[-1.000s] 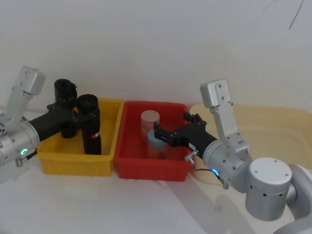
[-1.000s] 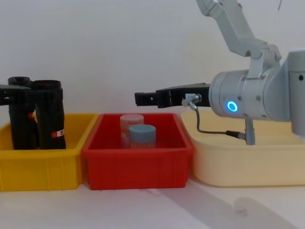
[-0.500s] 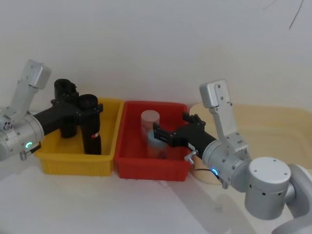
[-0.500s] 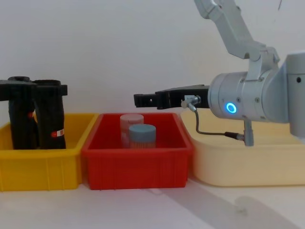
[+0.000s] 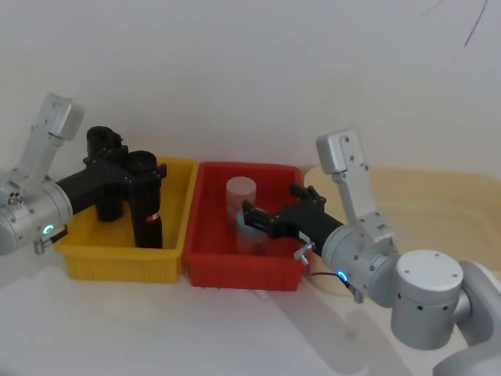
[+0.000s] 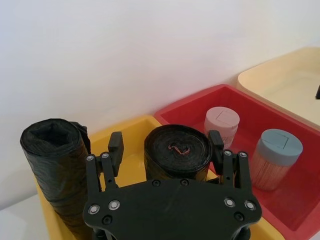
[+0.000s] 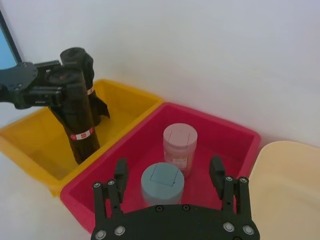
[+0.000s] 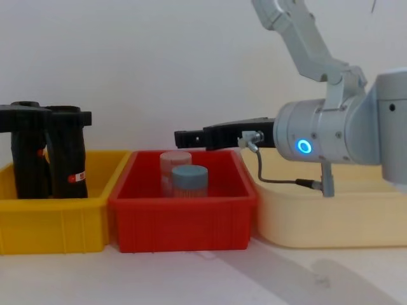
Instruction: Pick up the garbage bag with the one hand and transfer it to the other hand.
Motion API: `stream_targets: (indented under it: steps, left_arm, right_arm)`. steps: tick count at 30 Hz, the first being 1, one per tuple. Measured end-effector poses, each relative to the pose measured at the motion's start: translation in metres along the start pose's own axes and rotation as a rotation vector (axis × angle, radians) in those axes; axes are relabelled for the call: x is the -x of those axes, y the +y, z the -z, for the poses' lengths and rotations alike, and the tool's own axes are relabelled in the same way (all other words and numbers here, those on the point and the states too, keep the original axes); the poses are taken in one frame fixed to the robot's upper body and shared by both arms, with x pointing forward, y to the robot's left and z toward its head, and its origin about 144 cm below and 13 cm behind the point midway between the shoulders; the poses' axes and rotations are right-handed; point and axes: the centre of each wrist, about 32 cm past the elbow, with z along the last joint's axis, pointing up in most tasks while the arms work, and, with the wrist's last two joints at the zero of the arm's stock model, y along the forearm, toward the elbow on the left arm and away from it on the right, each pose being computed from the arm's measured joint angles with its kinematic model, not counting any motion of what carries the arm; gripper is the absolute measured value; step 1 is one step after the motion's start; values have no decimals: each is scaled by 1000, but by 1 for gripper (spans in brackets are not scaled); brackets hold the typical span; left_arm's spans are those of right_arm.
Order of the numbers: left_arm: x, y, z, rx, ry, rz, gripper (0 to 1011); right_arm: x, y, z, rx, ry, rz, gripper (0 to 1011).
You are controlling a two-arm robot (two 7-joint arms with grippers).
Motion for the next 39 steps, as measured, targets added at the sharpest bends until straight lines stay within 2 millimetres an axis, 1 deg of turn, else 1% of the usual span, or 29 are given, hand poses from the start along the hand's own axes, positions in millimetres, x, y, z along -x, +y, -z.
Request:
stream_targets:
  steps: [20,39]
  left_arm:
    - [0,-1,-1,0,-1,1,1001]
    - [0,-2,-1,0,-1,1,1001]
  right_arm:
    - [1,24,1,69,-18,-47,1000]
    - [-2,38,6,97,-46,-48,1000]
